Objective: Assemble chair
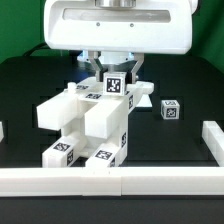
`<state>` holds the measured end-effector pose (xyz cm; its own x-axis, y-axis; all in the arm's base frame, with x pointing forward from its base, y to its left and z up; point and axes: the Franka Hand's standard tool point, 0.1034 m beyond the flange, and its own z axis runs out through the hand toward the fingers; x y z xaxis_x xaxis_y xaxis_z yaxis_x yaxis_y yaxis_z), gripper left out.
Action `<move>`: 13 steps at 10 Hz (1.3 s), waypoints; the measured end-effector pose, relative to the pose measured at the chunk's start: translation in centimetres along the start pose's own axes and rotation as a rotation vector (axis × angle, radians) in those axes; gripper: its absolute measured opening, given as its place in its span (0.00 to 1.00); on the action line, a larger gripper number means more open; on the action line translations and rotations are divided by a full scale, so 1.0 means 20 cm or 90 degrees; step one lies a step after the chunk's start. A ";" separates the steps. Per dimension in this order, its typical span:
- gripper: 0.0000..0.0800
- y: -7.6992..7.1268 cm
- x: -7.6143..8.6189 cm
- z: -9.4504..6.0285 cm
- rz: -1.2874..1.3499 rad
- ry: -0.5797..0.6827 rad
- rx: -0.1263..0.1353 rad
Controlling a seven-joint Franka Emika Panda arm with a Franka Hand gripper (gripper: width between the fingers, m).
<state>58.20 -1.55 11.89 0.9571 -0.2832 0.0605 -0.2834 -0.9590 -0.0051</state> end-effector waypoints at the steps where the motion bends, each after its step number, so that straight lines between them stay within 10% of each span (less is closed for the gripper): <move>1: 0.36 -0.01 0.00 0.00 0.082 -0.001 0.005; 13: 0.36 -0.04 0.01 0.00 0.587 -0.021 0.064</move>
Offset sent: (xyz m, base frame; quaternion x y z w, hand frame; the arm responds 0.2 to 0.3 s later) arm 0.0000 0.0000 0.0000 0.0000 0.0000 0.1938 0.9810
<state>58.73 -0.79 11.85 0.3577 -0.9330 -0.0393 -0.9283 -0.3508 -0.1232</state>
